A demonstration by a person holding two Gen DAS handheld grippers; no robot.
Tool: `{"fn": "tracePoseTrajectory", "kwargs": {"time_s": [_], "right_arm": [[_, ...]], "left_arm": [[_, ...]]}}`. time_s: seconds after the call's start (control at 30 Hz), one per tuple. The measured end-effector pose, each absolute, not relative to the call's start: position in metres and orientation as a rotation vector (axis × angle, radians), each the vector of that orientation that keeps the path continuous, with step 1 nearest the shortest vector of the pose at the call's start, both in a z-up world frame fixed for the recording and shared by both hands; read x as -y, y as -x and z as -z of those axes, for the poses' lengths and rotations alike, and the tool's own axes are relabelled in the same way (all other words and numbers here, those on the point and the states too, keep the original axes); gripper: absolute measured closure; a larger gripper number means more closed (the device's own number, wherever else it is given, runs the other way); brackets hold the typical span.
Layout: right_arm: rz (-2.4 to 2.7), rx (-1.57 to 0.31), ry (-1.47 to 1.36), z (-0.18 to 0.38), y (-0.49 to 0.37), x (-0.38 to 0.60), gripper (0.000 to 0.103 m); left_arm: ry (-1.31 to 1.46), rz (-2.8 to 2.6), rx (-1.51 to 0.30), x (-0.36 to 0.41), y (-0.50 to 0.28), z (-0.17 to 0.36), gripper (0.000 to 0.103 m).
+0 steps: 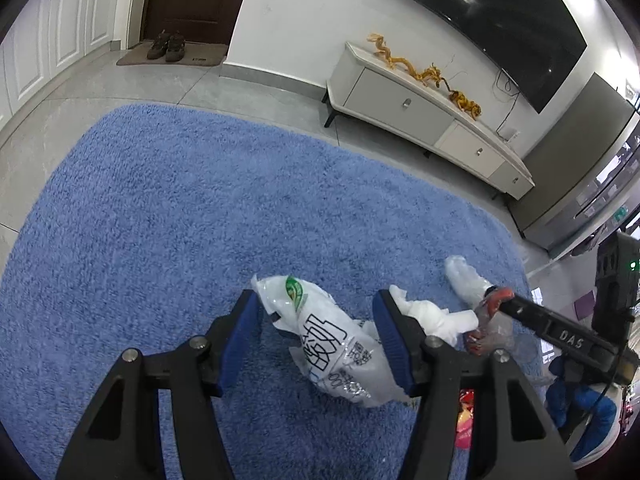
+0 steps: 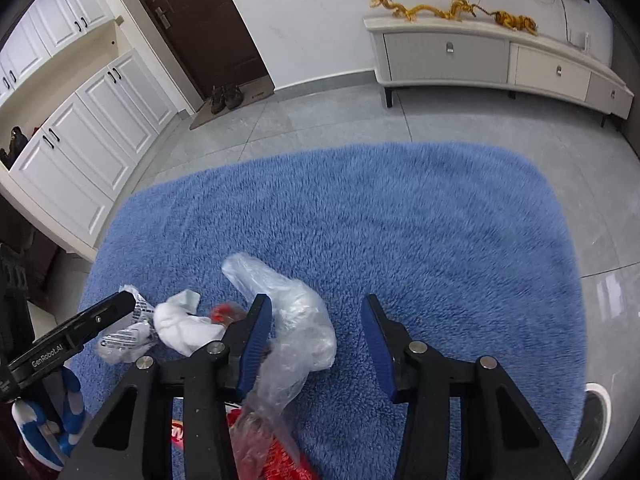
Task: Collect trash
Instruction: 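Grasp the white printed bag with the left gripper while the right gripper grasps the clear plastic bag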
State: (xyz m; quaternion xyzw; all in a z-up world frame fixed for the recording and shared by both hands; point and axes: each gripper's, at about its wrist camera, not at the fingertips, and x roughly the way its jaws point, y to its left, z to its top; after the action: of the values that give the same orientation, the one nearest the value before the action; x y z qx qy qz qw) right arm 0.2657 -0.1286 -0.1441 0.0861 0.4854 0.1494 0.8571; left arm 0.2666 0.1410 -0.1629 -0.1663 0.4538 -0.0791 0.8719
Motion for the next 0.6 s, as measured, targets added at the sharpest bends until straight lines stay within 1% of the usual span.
{"fn": "tracePoseTrajectory", "kwargs": {"time_s": [0.03,0.07,0.1,0.13,0.17,0.23,0.43,0.6], "right_arm": [[-0.318,-1.026,-0.182,0.148,-0.267,0.128,0.062],[-0.322,-1.029,-0.184,0.150,-0.267,0.127,0.065],[-0.326,-1.031,-0.185,0.151,-0.267,0.127,0.070],[-0.325,-1.025,-0.178,0.153,-0.266,0.126,0.073],[-0.323,-1.019,-0.169,0.152,-0.266,0.126,0.074],[-0.322,-1.007,-0.167,0.150,-0.262,0.131,0.074],[-0.237,-0.950,-0.191,0.138,-0.242,0.160,0.075],[-0.203,-0.895,-0.228,0.120,-0.213,0.183,0.075]], "left_arm": [[0.353,0.174,-0.950,-0.139,-0.266,0.166,0.052],[0.352,0.177,-0.951,-0.137,-0.266,0.168,0.053],[0.347,0.177,-0.953,-0.134,-0.265,0.171,0.058],[0.343,0.179,-0.953,-0.133,-0.264,0.173,0.063],[0.332,0.176,-0.947,-0.131,-0.262,0.173,0.065],[0.312,0.184,-0.941,-0.127,-0.257,0.172,0.075],[0.342,0.171,-0.926,-0.134,-0.240,0.166,0.078],[0.351,0.152,-0.897,-0.142,-0.221,0.150,0.079]]}}
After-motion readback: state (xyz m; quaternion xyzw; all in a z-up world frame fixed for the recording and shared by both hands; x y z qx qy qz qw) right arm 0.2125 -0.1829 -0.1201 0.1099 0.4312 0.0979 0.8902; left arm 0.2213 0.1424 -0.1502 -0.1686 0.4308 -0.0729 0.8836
